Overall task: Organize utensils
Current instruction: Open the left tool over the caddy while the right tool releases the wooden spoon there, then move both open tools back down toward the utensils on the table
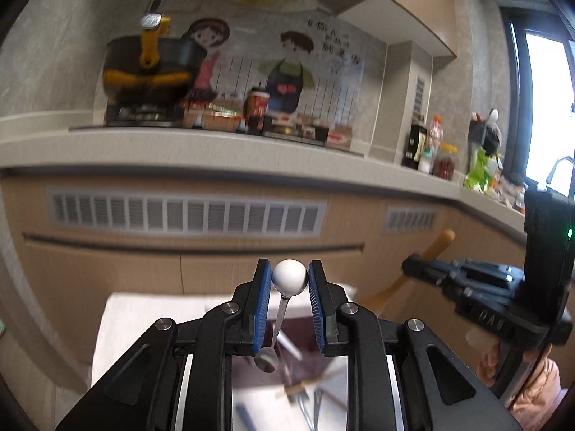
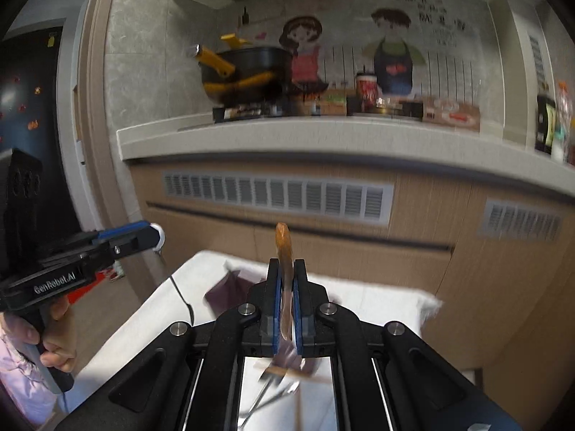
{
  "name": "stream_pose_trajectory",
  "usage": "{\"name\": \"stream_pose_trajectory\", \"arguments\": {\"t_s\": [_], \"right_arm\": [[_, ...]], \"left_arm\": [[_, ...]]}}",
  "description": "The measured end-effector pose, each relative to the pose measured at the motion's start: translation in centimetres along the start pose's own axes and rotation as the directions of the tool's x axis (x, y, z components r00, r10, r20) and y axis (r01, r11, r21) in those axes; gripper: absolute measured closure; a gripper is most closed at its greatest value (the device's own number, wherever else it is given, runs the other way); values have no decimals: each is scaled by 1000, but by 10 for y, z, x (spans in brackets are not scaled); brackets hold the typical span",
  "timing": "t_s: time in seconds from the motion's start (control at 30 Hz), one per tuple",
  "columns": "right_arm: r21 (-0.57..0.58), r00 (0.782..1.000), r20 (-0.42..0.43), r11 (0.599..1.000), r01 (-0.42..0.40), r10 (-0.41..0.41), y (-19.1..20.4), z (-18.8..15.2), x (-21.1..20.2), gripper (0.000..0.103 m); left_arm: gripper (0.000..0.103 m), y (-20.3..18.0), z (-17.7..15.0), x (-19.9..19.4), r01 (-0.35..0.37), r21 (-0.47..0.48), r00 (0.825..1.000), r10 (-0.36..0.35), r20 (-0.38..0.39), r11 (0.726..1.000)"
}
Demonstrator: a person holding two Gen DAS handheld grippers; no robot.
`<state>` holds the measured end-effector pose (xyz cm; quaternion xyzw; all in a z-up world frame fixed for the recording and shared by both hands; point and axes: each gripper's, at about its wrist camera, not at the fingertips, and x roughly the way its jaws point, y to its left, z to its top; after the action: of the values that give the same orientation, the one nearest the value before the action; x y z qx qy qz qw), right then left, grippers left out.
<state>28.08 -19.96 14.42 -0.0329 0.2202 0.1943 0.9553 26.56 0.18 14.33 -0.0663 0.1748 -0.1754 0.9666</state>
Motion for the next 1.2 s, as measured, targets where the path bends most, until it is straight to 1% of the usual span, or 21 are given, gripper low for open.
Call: {"name": "stream_pose_trajectory", "arguments": {"t_s": [0.1, 0.2, 0.3, 0.4, 0.47, 0.5, 0.53, 0.57, 0.6, 0.63, 0.73, 0.8, 0.83, 0.87, 0.9, 0.93, 1.0, 1.07, 1.13, 1.2], "right_arm": [[1, 1000, -28, 1000, 7, -7, -3, 3, 28, 98], [5, 998, -68, 1000, 12, -11, -7, -6, 57, 98], [47, 988, -153, 999, -7, 15, -12, -27, 91, 97], [73, 970, -240, 997, -26, 42, -14, -48, 119, 97], [78, 955, -291, 996, -33, 55, -16, -58, 131, 86], [84, 954, -297, 996, -28, 52, -17, -63, 133, 73], [84, 956, -289, 996, -20, 44, -18, -65, 133, 65], [77, 960, -278, 997, -11, 33, -18, -67, 131, 63], [61, 964, -266, 998, -2, 19, -20, -70, 126, 58], [53, 966, -258, 999, 3, 10, -23, -73, 122, 50], [54, 971, -241, 998, 8, 5, -34, -83, 108, 35], [55, 964, -261, 998, -28, 42, -43, -92, 102, 32], [46, 957, -282, 997, -56, 67, -46, -97, 101, 32], [34, 941, -322, 995, -94, 100, -48, -105, 103, 26], [19, 924, -363, 992, -124, 122, -50, -114, 107, 18], [6, 913, -388, 991, -133, 125, -51, -120, 112, 16], [-33, 896, -433, 991, -129, 102, -55, -135, 127, 16], [-40, 880, -466, 991, -128, 95, -61, -141, 144, 16], [-12, 863, -495, 992, -123, 101, -73, -147, 162, 16], [44, 832, -535, 988, -146, 147, -85, -153, 179, 16]], "left_arm": [[81, 6, 6, 25, -6, -4, 1000, 6, 4, 1000], [81, 14, 2, 52, -6, -27, 1000, 6, -23, 1000], [81, 27, -11, 81, -3, -76, 996, -4, -84, 997], [79, 42, -30, 105, -10, -123, 987, -10, -160, 992], [79, 47, -40, 109, -27, -137, 983, 1, -184, 990], [79, 49, -44, 108, -32, -142, 982, 5, -188, 989], [79, 52, -48, 103, -33, -151, 983, 4, -184, 988], [78, 54, -50, 98, -32, -159, 984, 3, -177, 987], [74, 55, -52, 93, -36, -163, 985, 8, -171, 986], [69, 56, -55, 87, -43, -163, 986, 16, -164, 986], [66, 59, -65, 69, -68, -159, 987, 42, -158, 985], [66, 68, -76, 59, -80, -162, 984, 52, -172, 984], [62, 72, -83, 53, -87, -166, 982, 56, -183, 982], [59, 75, -92, 48, -97, -170, 978, 62, -201, 981], [53, 76, -99, 46, -102, -170, 975, 64, -215, 980], [53, 77, -107, 45, -107, -166, 969, 65, -236, 980], [53, 77, -125, 45, -116, -158, 956, 66, -287, 981], [53, 77, -146, 47, -116, -162, 936, 53, -348, 980], [53, 76, -160, 49, -116, -163, 919, 43, -392, 980], [53, 77, -177, 50, -120, -167, 898, 35, -439, 979]]}}
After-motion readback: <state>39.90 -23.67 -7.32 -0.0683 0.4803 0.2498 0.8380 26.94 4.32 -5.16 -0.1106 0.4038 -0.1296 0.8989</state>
